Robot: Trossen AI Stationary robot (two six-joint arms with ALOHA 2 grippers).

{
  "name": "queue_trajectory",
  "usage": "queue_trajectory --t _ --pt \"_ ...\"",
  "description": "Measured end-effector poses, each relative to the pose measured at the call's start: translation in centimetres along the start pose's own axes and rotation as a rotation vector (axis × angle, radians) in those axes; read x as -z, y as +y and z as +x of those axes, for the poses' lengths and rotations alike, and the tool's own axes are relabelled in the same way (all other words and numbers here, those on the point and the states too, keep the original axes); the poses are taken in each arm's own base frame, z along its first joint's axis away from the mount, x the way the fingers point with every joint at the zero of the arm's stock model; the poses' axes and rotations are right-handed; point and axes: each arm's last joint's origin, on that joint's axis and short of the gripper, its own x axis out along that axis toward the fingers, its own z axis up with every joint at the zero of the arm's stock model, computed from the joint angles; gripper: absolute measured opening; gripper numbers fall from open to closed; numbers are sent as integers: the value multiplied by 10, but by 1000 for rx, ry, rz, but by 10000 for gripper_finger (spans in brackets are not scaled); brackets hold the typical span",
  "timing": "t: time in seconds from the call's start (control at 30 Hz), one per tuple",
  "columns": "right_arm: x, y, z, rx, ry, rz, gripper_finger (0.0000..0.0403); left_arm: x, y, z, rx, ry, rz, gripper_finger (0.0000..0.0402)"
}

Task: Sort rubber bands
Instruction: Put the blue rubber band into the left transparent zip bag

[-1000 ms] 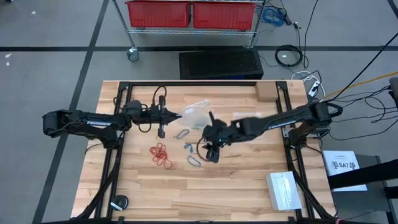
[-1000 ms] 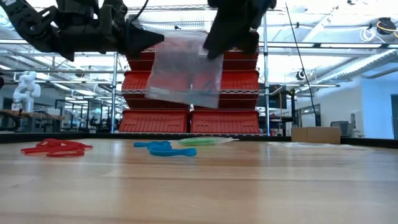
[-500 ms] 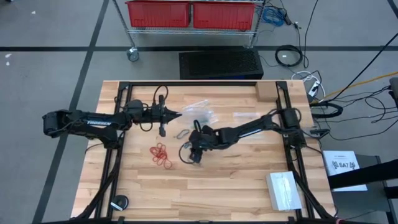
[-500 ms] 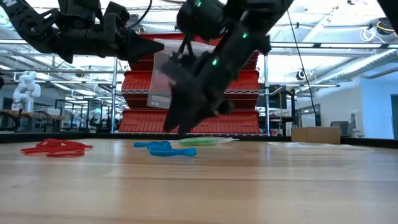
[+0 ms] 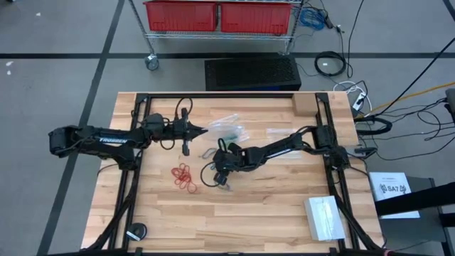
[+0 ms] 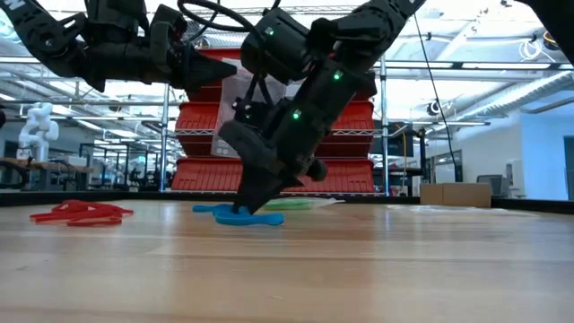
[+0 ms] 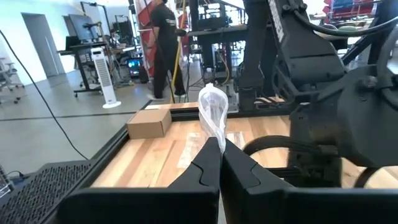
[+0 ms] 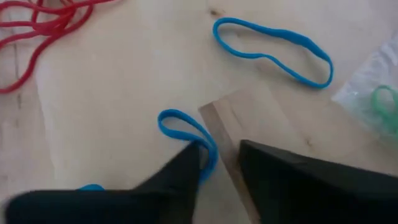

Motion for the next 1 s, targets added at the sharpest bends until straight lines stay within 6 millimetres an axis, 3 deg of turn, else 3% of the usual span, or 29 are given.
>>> queue_trajectory --t 0.07,0.13,0.3,0.57,0.77,0.87,1.0 --pt "0 0 0 -4 1 -12 37 0 0 0 0 0 0 0" --pt "-1 1 -1 -18 2 -15 12 0 0 0 0 1 0 0" --pt "-23 13 -25 -119 -25 -50 10 0 0 0 0 4 0 0" --pt "-77 26 -111 -145 -218 -195 3 1 0 0 0 7 -1 0" --pt "-107 24 -172 29 -323 -320 1 1 0 0 1 9 -3 0" --pt "-115 16 -186 160 -305 -376 1 1 0 0 1 9 -3 0" --pt "-120 3 -186 231 -265 -425 0 1 0 0 1 9 -4 0"
